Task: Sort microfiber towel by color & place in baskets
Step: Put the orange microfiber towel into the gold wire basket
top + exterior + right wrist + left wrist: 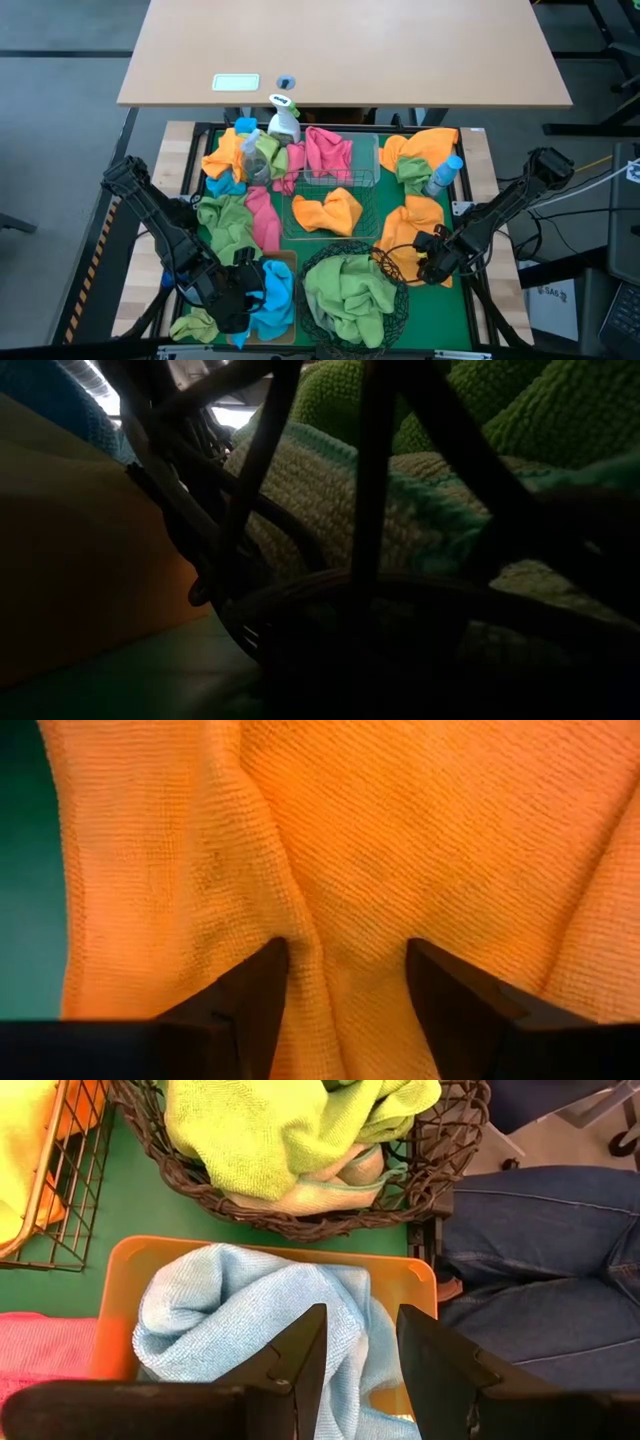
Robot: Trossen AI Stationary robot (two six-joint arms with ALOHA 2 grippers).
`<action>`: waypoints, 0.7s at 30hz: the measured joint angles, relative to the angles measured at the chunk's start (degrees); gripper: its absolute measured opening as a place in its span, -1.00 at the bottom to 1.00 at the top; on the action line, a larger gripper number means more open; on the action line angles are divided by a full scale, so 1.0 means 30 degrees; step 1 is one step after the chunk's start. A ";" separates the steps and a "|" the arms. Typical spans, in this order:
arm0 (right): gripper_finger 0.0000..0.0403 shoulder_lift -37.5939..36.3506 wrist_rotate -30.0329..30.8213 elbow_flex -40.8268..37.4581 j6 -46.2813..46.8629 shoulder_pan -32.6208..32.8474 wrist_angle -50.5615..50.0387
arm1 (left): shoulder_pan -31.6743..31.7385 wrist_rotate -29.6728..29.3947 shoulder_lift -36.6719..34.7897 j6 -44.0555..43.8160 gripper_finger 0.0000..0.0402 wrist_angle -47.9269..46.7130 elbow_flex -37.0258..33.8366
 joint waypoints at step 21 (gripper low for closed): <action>-0.95 0.0024 -0.0383 0.3638 -0.0099 -0.0009 -0.4217 | 0.0158 -0.0486 0.0000 0.1730 -0.41 0.0007 0.0000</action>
